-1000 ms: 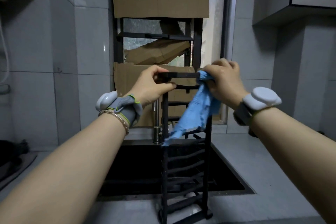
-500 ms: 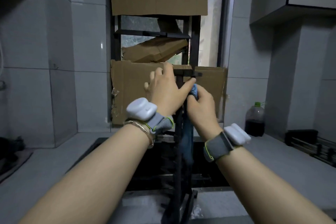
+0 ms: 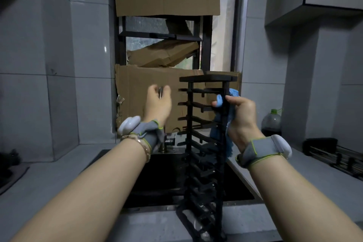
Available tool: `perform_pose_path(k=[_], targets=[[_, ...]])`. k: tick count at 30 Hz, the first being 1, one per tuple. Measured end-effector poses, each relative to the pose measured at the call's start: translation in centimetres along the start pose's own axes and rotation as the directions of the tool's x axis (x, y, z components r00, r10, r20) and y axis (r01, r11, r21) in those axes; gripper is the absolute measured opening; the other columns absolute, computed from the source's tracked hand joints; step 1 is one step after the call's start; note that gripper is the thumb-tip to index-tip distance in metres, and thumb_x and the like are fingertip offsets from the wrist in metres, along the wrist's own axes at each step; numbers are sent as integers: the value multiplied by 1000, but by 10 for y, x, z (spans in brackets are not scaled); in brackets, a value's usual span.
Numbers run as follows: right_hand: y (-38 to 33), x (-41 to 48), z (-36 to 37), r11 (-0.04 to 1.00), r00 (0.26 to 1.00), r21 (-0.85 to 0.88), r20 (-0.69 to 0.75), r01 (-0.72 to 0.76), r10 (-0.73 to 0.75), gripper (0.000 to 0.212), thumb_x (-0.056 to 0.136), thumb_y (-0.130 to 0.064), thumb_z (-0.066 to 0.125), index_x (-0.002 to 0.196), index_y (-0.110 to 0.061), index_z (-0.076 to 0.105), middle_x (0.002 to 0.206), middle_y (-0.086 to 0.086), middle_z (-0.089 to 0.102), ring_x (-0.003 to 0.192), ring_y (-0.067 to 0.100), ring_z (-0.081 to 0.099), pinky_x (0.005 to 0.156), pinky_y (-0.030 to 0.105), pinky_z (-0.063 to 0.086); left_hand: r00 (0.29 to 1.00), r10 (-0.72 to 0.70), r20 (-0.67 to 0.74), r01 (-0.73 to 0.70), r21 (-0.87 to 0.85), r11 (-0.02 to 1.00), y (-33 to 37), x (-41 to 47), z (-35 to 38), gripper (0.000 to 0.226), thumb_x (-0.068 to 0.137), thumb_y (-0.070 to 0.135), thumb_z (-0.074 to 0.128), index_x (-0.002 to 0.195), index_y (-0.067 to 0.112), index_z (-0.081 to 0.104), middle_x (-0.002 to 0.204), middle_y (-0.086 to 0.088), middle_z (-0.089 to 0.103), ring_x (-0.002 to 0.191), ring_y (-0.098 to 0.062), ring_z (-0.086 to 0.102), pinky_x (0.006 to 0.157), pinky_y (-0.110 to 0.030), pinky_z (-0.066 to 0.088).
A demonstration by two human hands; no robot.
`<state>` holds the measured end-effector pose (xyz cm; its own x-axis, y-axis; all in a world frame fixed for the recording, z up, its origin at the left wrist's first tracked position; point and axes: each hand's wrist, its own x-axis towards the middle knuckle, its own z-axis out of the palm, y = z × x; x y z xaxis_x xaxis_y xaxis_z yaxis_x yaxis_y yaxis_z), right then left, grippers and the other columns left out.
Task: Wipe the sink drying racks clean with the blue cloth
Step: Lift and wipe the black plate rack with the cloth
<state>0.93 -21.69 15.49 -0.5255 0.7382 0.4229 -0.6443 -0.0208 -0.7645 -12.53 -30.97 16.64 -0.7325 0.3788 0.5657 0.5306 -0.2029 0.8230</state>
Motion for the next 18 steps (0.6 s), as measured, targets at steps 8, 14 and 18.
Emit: perform_pose_path(k=[8, 14, 18], targets=[[-8, 11, 4, 989, 999, 144, 20, -36, 34, 20, 56, -15, 34, 46, -5, 49, 39, 9, 41, 47, 23, 49, 60, 29, 41, 864, -290, 412, 398, -206, 894, -40, 1, 12, 81, 83, 73, 38, 147, 25, 31, 150, -6, 36, 137, -30, 35, 114, -50, 24], [-3, 30, -4, 999, 997, 11, -60, -38, 38, 18, 75, -6, 35, 68, -7, 52, 47, 5, 55, 43, 17, 50, 44, 18, 40, 912, -228, 340, 343, -333, 878, -42, 4, 15, 63, 71, 74, 54, 107, 23, 64, 110, -8, 66, 109, -30, 59, 104, -46, 40], [13, 47, -18, 930, 951, -365, -267, 49, -155, 25, 82, -3, 42, 64, -17, 52, 62, 4, 50, 59, 19, 46, 56, 27, 36, 940, -211, 267, 281, -261, 924, -45, 0, 23, 115, 54, 89, 55, 135, 7, 44, 119, -14, 61, 98, -28, 63, 87, -41, 52]])
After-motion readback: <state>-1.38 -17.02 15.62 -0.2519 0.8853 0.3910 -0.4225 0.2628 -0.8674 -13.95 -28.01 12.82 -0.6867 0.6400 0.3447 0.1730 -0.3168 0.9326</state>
